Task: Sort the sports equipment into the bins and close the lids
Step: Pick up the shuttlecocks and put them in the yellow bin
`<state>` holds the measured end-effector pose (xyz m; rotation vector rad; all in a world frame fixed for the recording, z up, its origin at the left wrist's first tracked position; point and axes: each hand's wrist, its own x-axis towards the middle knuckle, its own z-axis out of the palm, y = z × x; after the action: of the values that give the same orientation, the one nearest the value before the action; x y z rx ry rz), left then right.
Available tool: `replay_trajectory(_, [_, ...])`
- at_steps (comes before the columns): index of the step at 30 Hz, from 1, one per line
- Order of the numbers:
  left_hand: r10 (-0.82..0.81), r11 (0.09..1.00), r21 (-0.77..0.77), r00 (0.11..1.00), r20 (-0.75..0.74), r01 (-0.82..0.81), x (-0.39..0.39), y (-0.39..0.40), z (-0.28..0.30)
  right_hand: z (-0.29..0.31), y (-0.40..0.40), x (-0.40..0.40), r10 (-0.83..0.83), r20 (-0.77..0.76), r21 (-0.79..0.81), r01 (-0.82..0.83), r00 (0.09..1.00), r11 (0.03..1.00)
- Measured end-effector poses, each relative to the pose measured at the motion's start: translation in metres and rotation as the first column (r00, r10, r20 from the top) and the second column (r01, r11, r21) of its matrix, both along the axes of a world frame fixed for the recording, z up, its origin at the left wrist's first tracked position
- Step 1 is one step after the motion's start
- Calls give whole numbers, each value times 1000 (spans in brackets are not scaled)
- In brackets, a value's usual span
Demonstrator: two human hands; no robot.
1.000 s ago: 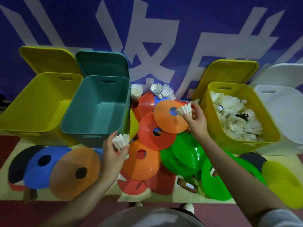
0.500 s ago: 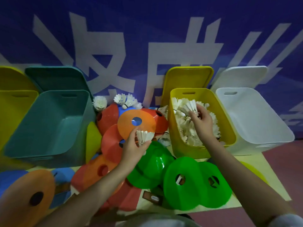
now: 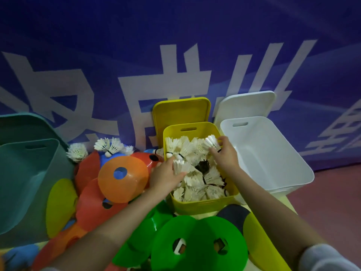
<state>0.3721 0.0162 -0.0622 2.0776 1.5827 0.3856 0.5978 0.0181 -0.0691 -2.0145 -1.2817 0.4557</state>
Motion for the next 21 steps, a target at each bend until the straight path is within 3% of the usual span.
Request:
replay_trajectory(2, [-28, 997, 63, 979, -203, 41, 8, 8, -5, -11, 10, 4, 58, 121, -92, -47, 991, 995])
replay_trajectory(4, [-22, 992, 111, 950, -312, 60, 12, 14, -12, -22, 16, 5, 174, 270, -207, -119, 947, 971])
replay_trajectory(6, [-1, 984, 164, 928, -372, 67, 12, 20, -20, -30, 18, 6, 256, 302, -248, -184, 918, 951])
replay_trajectory(9, [-6, 980, 186, 945, -326, 70, 11, 30, -28, -36, 17, 11, 272, 233, -199, -228, 934, 953])
replay_trajectory(14, [-44, 987, 153, 997, -65, 53, 16, 28, -28, -34, 19, 16, 285, 225, -172, -250, 932, 953])
replay_trajectory(21, [-137, 985, 63, 949, -283, 161, 16, 36, -34, -26, 20, 10, 266, 78, -213, -245, 961, 946])
